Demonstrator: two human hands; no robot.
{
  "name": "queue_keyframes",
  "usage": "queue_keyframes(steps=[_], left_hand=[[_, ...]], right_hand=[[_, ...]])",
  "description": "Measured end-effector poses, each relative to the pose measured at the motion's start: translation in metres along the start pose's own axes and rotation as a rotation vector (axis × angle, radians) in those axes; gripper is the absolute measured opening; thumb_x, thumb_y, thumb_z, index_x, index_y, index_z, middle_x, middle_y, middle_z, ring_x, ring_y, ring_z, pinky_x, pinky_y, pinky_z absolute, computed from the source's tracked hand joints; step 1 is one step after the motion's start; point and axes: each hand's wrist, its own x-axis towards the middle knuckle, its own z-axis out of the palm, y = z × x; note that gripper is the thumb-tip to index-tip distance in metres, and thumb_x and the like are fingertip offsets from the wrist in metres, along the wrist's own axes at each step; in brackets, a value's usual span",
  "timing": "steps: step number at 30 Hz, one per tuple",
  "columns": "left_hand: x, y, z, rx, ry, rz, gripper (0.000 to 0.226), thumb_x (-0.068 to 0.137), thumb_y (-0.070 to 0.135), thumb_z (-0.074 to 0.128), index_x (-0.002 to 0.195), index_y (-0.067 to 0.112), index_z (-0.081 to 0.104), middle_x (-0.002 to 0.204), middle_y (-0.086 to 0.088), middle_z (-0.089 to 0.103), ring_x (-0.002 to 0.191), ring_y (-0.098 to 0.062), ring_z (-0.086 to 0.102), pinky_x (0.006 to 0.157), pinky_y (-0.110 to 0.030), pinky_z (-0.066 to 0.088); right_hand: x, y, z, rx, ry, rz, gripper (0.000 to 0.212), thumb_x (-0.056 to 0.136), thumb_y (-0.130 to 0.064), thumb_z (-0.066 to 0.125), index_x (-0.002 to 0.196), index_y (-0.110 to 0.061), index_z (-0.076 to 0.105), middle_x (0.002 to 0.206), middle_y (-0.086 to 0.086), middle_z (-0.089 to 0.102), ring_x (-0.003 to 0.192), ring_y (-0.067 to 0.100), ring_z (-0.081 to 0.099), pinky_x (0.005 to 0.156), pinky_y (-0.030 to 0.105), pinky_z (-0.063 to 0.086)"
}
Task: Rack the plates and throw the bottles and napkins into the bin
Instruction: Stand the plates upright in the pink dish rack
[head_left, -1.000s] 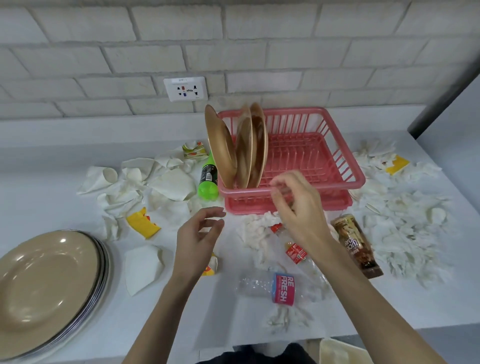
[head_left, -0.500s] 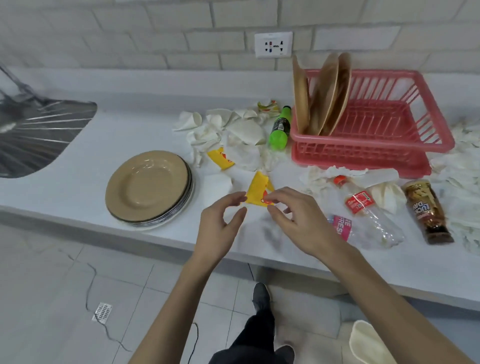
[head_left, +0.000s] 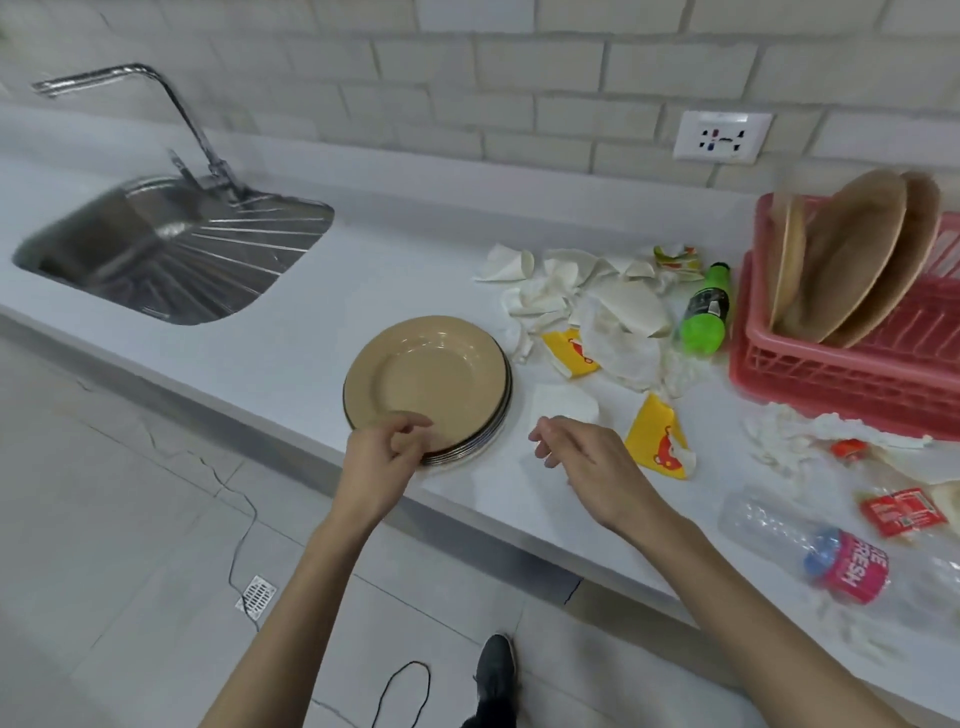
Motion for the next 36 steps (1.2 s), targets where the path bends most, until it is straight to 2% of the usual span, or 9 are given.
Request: queue_keyframes(steps=[2,4,7,13,23,27,31,34,36], left_hand=[[0.028,-0.013,-0.013,0.011,-0.016,-0.015,0.018,0.092,0.017,0.060,0.104,0.021,0.073,0.102,0.013,0.068,0.089,0.007,0.059,0.068,-0.006,0.041],[0.058,-0.026,-0.022,0.027,-0.009,-0.009,0.025,0.088,0.020,0.060,0.110,0.022,0.071,0.108,0.011,0.068,0.101,-0.004,0.060,0.082,-0.019,0.047],[0.103,-0.044,-0.031,0.103,-0.004,0.027,0.034,0.086,0.014,0.063,0.120,0.021,0.066,0.121,0.007,0.065,0.113,-0.013,0.055,0.094,-0.031,0.045],[0.165,-0.080,-0.030,0.340,-0.073,0.105,0.056,0.089,0.036,0.067,0.139,0.019,0.049,0.144,0.004,0.046,0.130,-0.022,0.042,0.100,-0.043,0.043],[0.203,-0.095,-0.028,0.023,-0.096,0.158,0.031,0.082,0.020,0.078,0.110,0.028,0.067,0.133,0.013,0.054,0.119,-0.008,0.053,0.096,-0.029,0.044],[0.207,-0.073,-0.031,-0.129,-0.047,0.150,0.035,0.082,0.013,0.077,0.112,0.027,0.067,0.126,0.019,0.059,0.110,0.005,0.056,0.091,-0.020,0.045],[0.210,-0.035,-0.027,-0.300,-0.085,0.171,0.039,0.086,0.011,0.071,0.119,0.030,0.063,0.116,0.019,0.066,0.105,0.005,0.060,0.087,-0.019,0.047],[0.218,-0.004,-0.010,-0.359,-0.160,0.198,0.040,0.087,0.011,0.069,0.120,0.032,0.063,0.111,0.019,0.068,0.102,0.001,0.063,0.084,-0.019,0.049],[0.217,0.017,0.009,-0.387,-0.183,0.222,0.039,0.086,0.011,0.069,0.121,0.029,0.064,0.108,0.023,0.067,0.100,0.009,0.060,0.083,-0.010,0.045]], right_hand=[[0.020,-0.002,0.009,-0.039,0.021,0.027,0.042,0.101,-0.046,0.040,0.095,-0.013,0.066,0.087,0.000,0.067,0.084,0.017,0.063,0.072,0.034,0.050],[0.041,-0.005,0.018,-0.080,0.053,0.073,0.035,0.100,-0.046,0.045,0.095,-0.017,0.064,0.083,0.001,0.067,0.079,0.019,0.063,0.076,0.042,0.053],[0.069,-0.010,0.032,-0.182,0.074,0.144,0.029,0.096,-0.044,0.051,0.109,-0.020,0.061,0.079,-0.008,0.064,0.076,0.014,0.060,0.071,0.037,0.052],[0.107,-0.021,0.060,-0.488,0.121,0.246,0.052,0.092,-0.048,0.053,0.135,-0.021,0.039,0.116,0.003,0.052,0.103,0.028,0.058,0.077,0.036,0.046],[0.129,-0.018,0.077,-0.579,0.197,0.304,0.050,0.089,-0.045,0.058,0.131,-0.022,0.043,0.119,0.003,0.043,0.099,0.028,0.056,0.082,0.037,0.046],[0.126,-0.016,0.072,-0.397,0.279,0.240,0.043,0.087,-0.033,0.061,0.128,-0.024,0.049,0.115,-0.005,0.039,0.102,0.024,0.055,0.084,0.032,0.043],[0.120,-0.016,0.052,0.003,0.432,0.159,0.060,0.081,-0.013,0.070,0.134,-0.034,0.051,0.119,-0.010,0.049,0.101,0.006,0.059,0.081,0.009,0.044],[0.112,-0.020,0.026,0.291,0.524,0.132,0.070,0.079,0.007,0.068,0.133,-0.035,0.053,0.119,-0.007,0.063,0.101,0.009,0.063,0.081,0.016,0.050],[0.102,-0.023,0.011,0.393,0.590,0.113,0.080,0.077,0.013,0.065,0.141,-0.032,0.046,0.130,-0.007,0.061,0.115,0.010,0.059,0.093,0.022,0.050]])
